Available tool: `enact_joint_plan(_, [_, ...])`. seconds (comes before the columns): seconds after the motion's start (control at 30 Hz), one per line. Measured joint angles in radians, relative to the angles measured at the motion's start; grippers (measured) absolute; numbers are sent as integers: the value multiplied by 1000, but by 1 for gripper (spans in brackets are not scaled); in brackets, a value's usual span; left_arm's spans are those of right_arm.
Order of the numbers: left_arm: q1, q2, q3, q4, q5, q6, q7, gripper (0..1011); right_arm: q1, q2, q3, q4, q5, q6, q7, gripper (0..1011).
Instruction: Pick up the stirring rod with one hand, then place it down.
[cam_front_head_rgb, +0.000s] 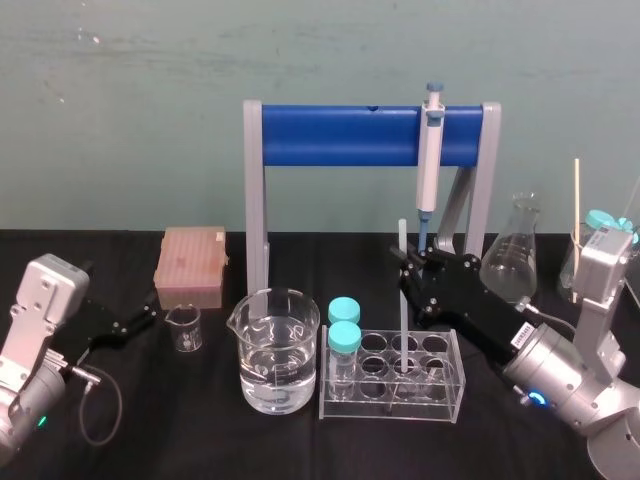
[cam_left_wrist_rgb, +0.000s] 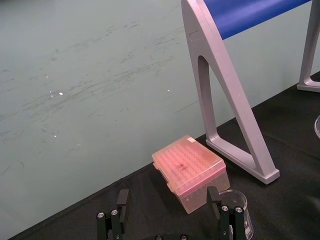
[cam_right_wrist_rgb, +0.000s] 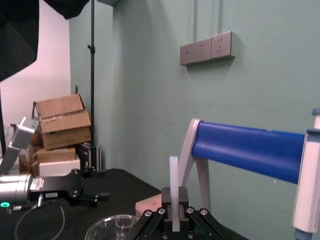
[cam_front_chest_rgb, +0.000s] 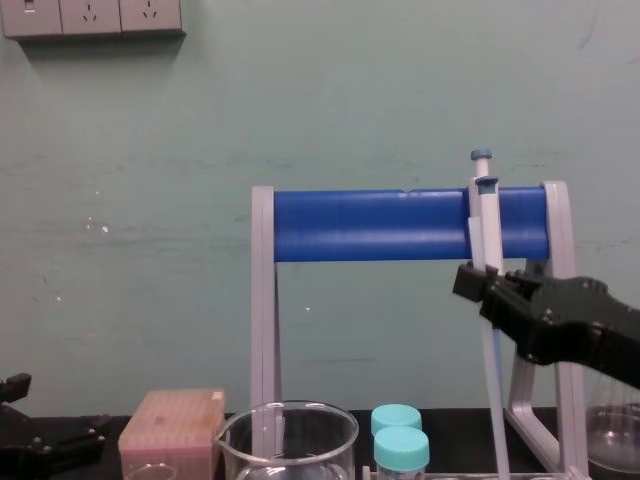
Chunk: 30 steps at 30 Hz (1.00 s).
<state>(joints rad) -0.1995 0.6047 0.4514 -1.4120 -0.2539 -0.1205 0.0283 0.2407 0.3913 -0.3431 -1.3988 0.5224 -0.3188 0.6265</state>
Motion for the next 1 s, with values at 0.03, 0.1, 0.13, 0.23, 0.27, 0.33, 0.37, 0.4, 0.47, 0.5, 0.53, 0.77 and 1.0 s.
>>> enact_joint_plan(0.03, [0, 0, 0, 0, 0, 0, 0, 1000, 2, -2, -1, 5, -3, -1, 0, 71])
enact_joint_plan(0.1, [0, 0, 0, 0, 0, 0, 0, 1000, 6, -7, -5, 21, -11, -1, -1, 71])
enact_joint_plan(0.13, [0, 0, 0, 0, 0, 0, 0, 1000, 8, -9, -7, 28, -13, -1, -2, 71])
enact_joint_plan(0.23, [0, 0, 0, 0, 0, 0, 0, 1000, 13, -17, -11, 49, -21, -1, -5, 71])
enact_joint_plan(0.27, [0, 0, 0, 0, 0, 0, 0, 1000, 15, -19, -12, 55, -22, 0, -6, 71])
enact_joint_plan(0.33, [0, 0, 0, 0, 0, 0, 0, 1000, 17, -24, -15, 67, -27, 5, -10, 71])
enact_joint_plan(0.37, [0, 0, 0, 0, 0, 0, 0, 1000, 18, -26, -16, 72, -29, 7, -12, 71])
enact_joint_plan(0.4, [0, 0, 0, 0, 0, 0, 0, 1000, 19, -28, -17, 78, -31, 11, -14, 71])
enact_joint_plan(0.47, [0, 0, 0, 0, 0, 0, 0, 1000, 20, -31, -19, 84, -34, 16, -17, 71])
enact_joint_plan(0.5, [0, 0, 0, 0, 0, 0, 0, 1000, 20, -32, -19, 87, -35, 19, -18, 71])
enact_joint_plan(0.53, [0, 0, 0, 0, 0, 0, 0, 1000, 20, -34, -20, 93, -36, 25, -21, 71])
enact_joint_plan(0.77, [0, 0, 0, 0, 0, 0, 0, 1000, 20, -39, -22, 107, -42, 43, -30, 71])
enact_joint_plan(1.0, [0, 0, 0, 0, 0, 0, 0, 1000, 19, -42, -22, 113, -53, 51, -42, 71])
